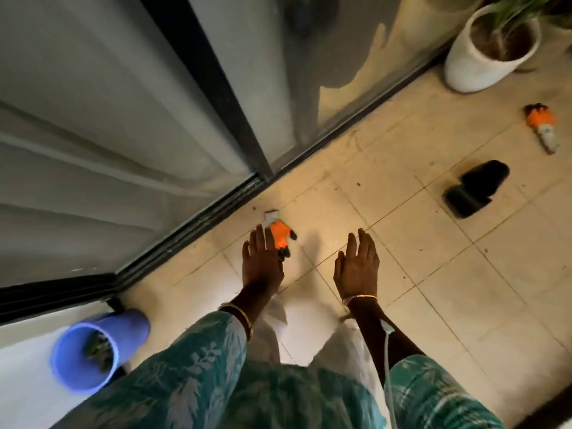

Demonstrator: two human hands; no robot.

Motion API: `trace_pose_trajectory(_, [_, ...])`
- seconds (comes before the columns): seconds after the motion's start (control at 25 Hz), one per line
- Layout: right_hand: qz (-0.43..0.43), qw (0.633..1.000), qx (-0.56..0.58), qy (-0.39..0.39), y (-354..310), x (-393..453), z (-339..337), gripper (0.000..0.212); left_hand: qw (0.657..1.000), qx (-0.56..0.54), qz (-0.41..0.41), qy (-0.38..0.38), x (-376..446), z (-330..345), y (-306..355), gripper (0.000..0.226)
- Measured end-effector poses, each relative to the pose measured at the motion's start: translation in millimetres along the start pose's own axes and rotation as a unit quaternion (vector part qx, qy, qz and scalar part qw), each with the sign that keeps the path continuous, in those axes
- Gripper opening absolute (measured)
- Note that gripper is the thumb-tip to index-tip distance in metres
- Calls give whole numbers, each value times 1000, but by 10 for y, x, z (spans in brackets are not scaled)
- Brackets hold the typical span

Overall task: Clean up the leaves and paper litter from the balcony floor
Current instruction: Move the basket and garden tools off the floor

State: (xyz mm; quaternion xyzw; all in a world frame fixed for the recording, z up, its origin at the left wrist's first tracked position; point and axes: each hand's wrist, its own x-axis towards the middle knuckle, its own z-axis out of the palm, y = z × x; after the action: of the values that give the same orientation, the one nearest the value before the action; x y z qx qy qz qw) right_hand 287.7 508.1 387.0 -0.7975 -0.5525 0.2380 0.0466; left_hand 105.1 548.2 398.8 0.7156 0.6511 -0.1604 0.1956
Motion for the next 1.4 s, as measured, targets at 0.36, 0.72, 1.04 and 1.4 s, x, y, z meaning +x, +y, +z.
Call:
trace_pose_trajectory(0.36, [-112,993,1,47,-33,1291,2705,48,975,-150,-141,-90,1753,2187,-1147,70])
trace_pose_trajectory(0.72, [-104,994,-40,0,202,2265,4956,57,960,-208,-152,-104,3071,3967,-1414,62])
trace_pose_trajectory(1.04, [-27,992,36,-116,-56,2445,4932,38,929,-277,-169,-180,3310,3774,-1493,27])
trace_pose_trajectory(1.4, [58,968,228,-82,-349,1892,3455,16,880,-395,-141,-224,2699,2319,-1399,37])
